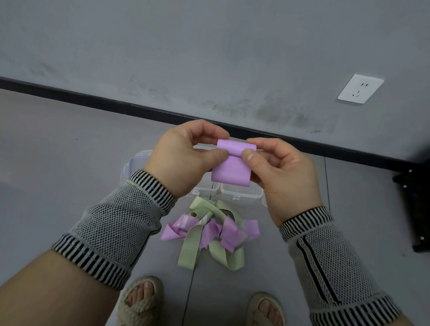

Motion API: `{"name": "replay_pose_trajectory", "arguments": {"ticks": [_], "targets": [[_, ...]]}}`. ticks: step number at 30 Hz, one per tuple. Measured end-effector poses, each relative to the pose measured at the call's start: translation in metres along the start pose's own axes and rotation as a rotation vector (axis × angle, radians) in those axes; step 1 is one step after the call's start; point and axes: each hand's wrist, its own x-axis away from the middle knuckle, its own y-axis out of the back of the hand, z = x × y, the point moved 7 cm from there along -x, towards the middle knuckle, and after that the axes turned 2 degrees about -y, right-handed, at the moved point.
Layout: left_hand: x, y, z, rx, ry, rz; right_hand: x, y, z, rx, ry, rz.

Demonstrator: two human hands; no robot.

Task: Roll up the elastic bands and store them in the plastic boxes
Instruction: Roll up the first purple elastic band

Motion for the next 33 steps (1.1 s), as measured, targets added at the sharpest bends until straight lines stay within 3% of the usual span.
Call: {"name": "replay_pose_trajectory", "arguments": {"ticks": [6,14,17,20,27,33], "targets": [[0.001,-0.004,0.007,0.155,0.138,0.053,0.0,-0.001,0.004,0.007,0.07,0.037],[0.002,-0.001,-0.003,-0.011,0.001,0.076,-0.001,-0.003,-0.004,-0.072,-0.019,0.061],[0.001,-0.001,0.001,0.018,0.053,0.052,-0.002,-0.001,-0.004,-0.078,-0.015,0.031],[0.0,0.001,0.006,0.029,0.112,0.019,-0.001,0.0,-0.001,-0.085,0.026,-0.018],[-0.001,-0.001,0.002,-0.003,0.053,0.007,0.005,-0.005,0.009,0.079,0.155,-0.082],[-0.002,0.005,0.003,0.1,0.066,-0.058,0.01,-0.021,0.014,0.133,0.228,0.037]]}}
